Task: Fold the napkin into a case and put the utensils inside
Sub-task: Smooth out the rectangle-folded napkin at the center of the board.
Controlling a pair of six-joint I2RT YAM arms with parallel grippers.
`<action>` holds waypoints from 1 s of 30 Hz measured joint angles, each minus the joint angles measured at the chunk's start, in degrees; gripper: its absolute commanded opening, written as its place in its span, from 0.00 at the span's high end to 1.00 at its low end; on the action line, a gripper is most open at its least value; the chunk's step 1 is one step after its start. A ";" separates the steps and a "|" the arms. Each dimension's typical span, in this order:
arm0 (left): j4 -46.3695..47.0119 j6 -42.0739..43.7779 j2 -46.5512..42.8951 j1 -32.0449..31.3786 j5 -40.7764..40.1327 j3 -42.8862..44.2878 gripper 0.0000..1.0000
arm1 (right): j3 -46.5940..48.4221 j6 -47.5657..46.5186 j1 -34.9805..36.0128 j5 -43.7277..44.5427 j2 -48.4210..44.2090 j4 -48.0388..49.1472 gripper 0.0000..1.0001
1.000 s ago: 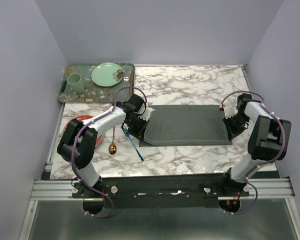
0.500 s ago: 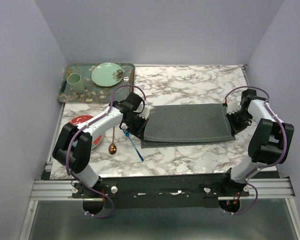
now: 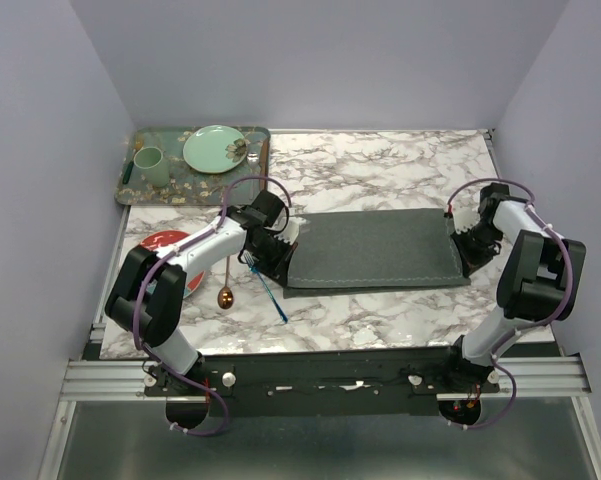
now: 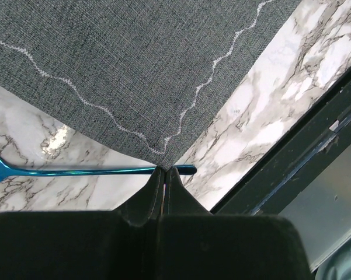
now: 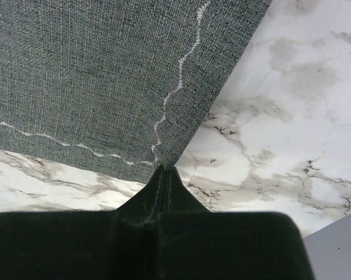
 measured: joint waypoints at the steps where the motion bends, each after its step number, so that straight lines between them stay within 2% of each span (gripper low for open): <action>1: 0.11 0.00 0.00 -0.02 0.15 -0.33 1.00 | -0.17 0.00 0.00 0.13 0.17 0.24 0.99; 12: 0.83 0.17 1.64 -0.70 0.63 -2.47 1.00 | -1.46 0.00 0.00 1.01 1.49 2.19 0.99; 14: 1.01 0.17 2.43 -0.85 0.61 -2.56 0.84 | -1.64 0.00 0.00 1.09 1.68 2.34 0.98; 15: 1.07 0.17 2.80 -1.03 0.61 -2.58 0.79 | -1.66 0.00 0.00 1.16 1.79 2.47 0.96; 17: 1.14 0.13 3.69 -1.16 0.55 -2.58 0.67 | -1.66 0.02 0.00 1.22 2.01 2.62 0.87; 18: 1.07 0.31 4.07 -1.16 0.50 -2.58 0.61 | -1.66 -0.02 0.00 1.27 2.05 2.67 0.79; 19: 0.98 0.37 4.28 -1.16 0.44 -2.58 0.50 | -1.66 -0.02 0.00 1.33 2.10 2.69 0.62; 21: 0.61 0.44 4.39 -1.16 0.09 -2.58 0.40 | -1.66 -0.35 0.00 1.44 2.10 2.73 0.49; 22: 0.44 0.98 4.22 -1.14 -0.13 -2.58 0.29 | -1.62 -0.52 0.00 1.44 2.08 2.62 0.37; 23: 0.17 1.60 3.85 -1.03 -0.35 -2.58 0.21 | -1.38 -0.22 -0.07 1.51 1.95 2.03 0.31; 24: -0.22 2.45 3.19 -0.63 -0.52 -2.51 0.04 | -1.11 -0.44 -0.11 1.46 1.90 1.64 0.27; 25: -0.42 2.27 2.45 -0.33 -0.55 -2.49 0.01 | -0.35 -0.39 -0.20 1.42 1.40 0.74 0.21; 27: -0.96 3.52 -0.44 0.70 -0.72 -1.84 0.01 | 1.90 -0.33 -0.31 0.61 0.26 -1.09 0.16; 30: -0.90 4.90 -7.48 2.56 -3.37 2.99 0.01 | 8.94 0.48 -0.37 -3.93 -3.15 -3.65 0.00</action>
